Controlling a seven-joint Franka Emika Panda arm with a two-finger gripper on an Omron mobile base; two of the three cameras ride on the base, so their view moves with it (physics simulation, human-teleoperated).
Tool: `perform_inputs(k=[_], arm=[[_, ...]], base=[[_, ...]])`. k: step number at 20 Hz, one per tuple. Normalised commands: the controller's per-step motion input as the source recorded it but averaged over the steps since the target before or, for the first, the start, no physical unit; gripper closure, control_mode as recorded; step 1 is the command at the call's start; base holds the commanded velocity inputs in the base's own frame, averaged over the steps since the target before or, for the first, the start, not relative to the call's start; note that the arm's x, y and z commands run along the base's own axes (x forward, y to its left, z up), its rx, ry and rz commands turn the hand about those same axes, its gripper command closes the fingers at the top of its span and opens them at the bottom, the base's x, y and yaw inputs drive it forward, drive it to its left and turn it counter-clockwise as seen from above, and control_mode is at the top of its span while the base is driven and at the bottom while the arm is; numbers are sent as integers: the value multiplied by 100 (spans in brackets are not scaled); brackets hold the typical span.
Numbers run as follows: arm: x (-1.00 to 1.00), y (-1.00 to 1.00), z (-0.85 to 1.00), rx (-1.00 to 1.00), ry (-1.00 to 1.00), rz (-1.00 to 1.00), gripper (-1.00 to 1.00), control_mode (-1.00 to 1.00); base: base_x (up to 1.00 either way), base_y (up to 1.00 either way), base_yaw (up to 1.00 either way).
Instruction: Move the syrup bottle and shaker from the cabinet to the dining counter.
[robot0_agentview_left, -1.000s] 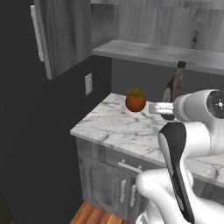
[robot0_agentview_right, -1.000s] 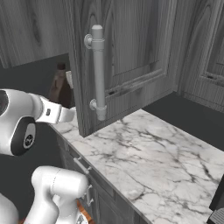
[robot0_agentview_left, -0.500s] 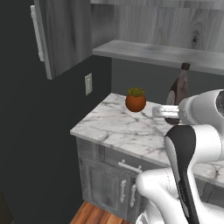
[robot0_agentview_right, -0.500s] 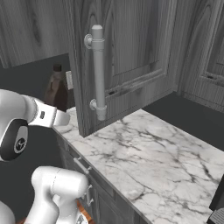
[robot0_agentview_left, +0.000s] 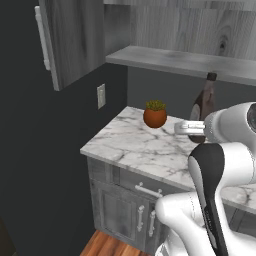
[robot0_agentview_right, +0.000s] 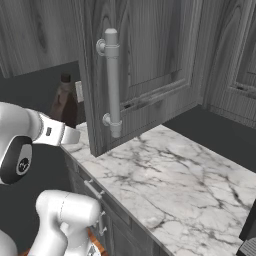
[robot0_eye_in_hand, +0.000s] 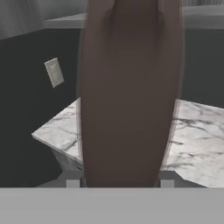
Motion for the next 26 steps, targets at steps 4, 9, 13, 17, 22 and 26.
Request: perform_inputs(k=[4,9,13,17,22,26], arm=[[0,0,0,0,0,0,100,-100],[-6,2,-1,-2,0,0,100,100],[0,0,0,0,0,0,100,100],[0,0,0,0,0,0,100,100],[0,0,0,0,0,0,100,100],[0,0,0,0,0,0,100,100]], base=[[0,0,0],[-6,2,0],[-55,29,16],[-86,35,24],[-86,58,31],[-75,83,48]])
